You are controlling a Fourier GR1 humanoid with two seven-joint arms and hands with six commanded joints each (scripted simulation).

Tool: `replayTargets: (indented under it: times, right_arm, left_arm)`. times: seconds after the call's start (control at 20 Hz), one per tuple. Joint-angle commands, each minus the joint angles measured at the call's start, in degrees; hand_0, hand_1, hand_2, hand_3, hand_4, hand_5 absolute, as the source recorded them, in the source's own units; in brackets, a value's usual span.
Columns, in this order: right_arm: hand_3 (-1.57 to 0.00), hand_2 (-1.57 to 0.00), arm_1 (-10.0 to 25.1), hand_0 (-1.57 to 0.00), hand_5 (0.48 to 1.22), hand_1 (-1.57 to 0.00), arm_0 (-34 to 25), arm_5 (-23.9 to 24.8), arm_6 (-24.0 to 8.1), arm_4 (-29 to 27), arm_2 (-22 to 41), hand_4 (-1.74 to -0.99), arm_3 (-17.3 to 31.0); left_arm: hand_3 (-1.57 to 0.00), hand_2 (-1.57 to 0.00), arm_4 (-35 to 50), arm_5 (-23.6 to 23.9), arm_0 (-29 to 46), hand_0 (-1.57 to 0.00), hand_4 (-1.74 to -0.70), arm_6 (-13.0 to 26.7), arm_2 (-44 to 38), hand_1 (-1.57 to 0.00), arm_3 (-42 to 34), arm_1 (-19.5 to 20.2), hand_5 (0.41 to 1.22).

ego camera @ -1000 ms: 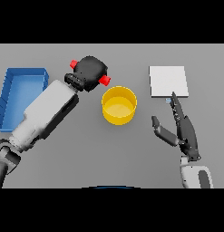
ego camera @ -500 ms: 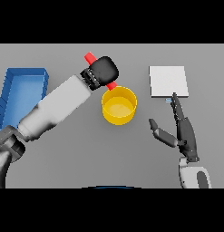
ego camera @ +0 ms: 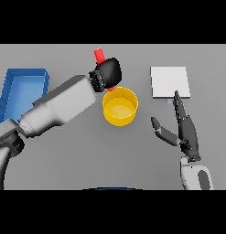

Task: Pick up the red beaker and tilt it to pour out 1 green nut into yellow bowl. Pick up the yellow bowl and place it on the metallic measuring scale.

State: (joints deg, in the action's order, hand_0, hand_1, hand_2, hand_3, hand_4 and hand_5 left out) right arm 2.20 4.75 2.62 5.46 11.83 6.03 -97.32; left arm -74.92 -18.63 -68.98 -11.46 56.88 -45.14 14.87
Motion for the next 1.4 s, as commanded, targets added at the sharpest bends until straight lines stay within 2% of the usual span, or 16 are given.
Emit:
replayTargets:
  times: [0.0,0.05,0.25,0.3,0.35,0.45,0.55,0.6,0.7,0.8,0.9,0.95,1.15,1.25,1.35]
  right_arm:
    - [0.00,0.00,0.3,0.00,0.573,0.00,0.9,-0.1,0.9,0.2,0.1,-1.132,-0.4]
    - [0.00,0.00,0.2,0.00,0.578,0.00,0.8,-0.3,0.6,0.1,0.3,-1.136,-0.5]
    - [0.00,0.00,0.0,0.00,0.577,0.00,0.7,0.0,0.8,0.2,0.1,-1.130,0.0]
    - [0.00,0.00,-0.1,0.00,0.575,0.00,1.2,0.1,1.7,0.2,0.1,-1.128,-0.1]
    - [0.00,0.00,-0.1,0.00,0.575,0.00,2.1,0.3,2.1,0.7,0.5,-1.133,-1.0]
    - [0.00,0.00,0.0,0.00,0.568,0.00,1.2,0.3,0.4,0.5,0.2,-1.137,-0.7]
    - [0.00,0.00,0.2,0.00,0.563,0.00,0.4,0.2,0.3,0.6,0.1,-1.135,-0.4]
    - [0.00,0.00,0.0,0.00,0.557,0.00,-0.3,0.5,0.3,1.0,0.2,-1.133,0.3]
    - [0.00,0.00,-0.4,0.00,0.553,0.00,0.3,0.2,1.4,0.7,0.6,-1.131,-0.1]
    - [0.00,0.00,-0.3,0.00,0.554,0.00,0.3,-0.4,1.4,-0.1,0.5,-1.117,-0.1]
    - [0.00,0.00,-0.1,0.00,0.563,0.00,0.0,-1.1,1.9,-0.7,0.5,-1.104,0.4]
    - [0.00,0.00,0.2,0.00,0.572,0.00,-0.6,-1.4,2.2,-0.8,0.4,-1.102,0.6]
    - [0.00,0.00,0.4,0.00,0.582,0.00,-1.0,-2.0,1.6,-1.4,0.6,-1.116,0.6]
    - [0.00,0.00,0.8,0.00,0.595,0.00,-1.1,-1.7,2.6,-0.8,0.7,-1.118,0.5]
    - [0.00,0.00,0.9,0.00,0.606,0.00,-1.2,-1.3,2.0,0.2,1.1,-1.127,0.6]
  left_arm:
    - [-1.57,-1.57,-0.8,0.4,-0.6,-1.57,-1.73,-1.3,0.9,-1.57,-0.3,0.6,1.221]
    - [-1.57,-1.57,-1.7,0.7,-0.8,-1.57,-1.73,-0.3,1.5,-1.57,0.8,-0.4,1.221]
    - [-1.57,-1.57,-5.4,1.9,-4.0,-1.57,-1.73,-1.2,4.6,-1.57,2.7,-1.8,1.221]
    - [-1.57,-1.57,-6.2,2.2,-5.7,-1.57,-1.73,-2.2,5.3,-1.57,3.1,-2.3,1.221]
    - [-1.57,-1.57,-7.1,2.6,-6.8,-1.57,-1.73,-2.6,5.9,-1.57,3.0,-2.1,1.221]
    - [-1.57,-1.57,-7.6,1.6,-10.9,-1.57,-1.73,-4.8,5.6,-1.57,2.9,-1.2,1.221]
    - [-1.57,-1.57,-7.9,2.9,-15.9,-1.57,-1.73,-6.2,4.2,-1.57,5.1,0.2,1.221]
    - [-1.57,-1.57,-6.9,2.4,-17.7,-1.57,-1.73,-6.0,2.3,-1.57,6.5,0.6,1.221]
    - [-1.57,-1.57,-5.5,4.9,-20.1,-1.57,-1.72,-4.6,-1.4,-1.57,10.1,2.2,1.221]
    - [-1.57,-1.57,-2.9,5.2,-23.4,-1.57,-1.72,-3.0,-6.7,-1.57,14.3,4.4,1.221]
    - [-1.57,-1.57,1.9,2.9,-26.3,-1.57,-1.73,0.6,-14.0,-1.57,19.2,5.1,1.221]
    - [-1.52,-1.57,6.1,0.9,-26.5,-1.57,-1.73,2.8,-19.3,-1.57,21.5,6.6,1.221]
    - [-1.52,-1.57,21.6,0.2,-24.7,-1.57,-1.74,7.6,-37.5,-1.57,28.7,13.7,1.221]
    - [-1.54,-1.57,28.0,2.2,-22.0,-1.57,-1.74,8.8,-44.1,-1.57,30.9,16.6,1.221]
    - [-1.55,-1.57,32.5,5.3,-17.9,-1.57,-1.74,10.5,-48.4,-1.57,31.7,18.7,1.221]
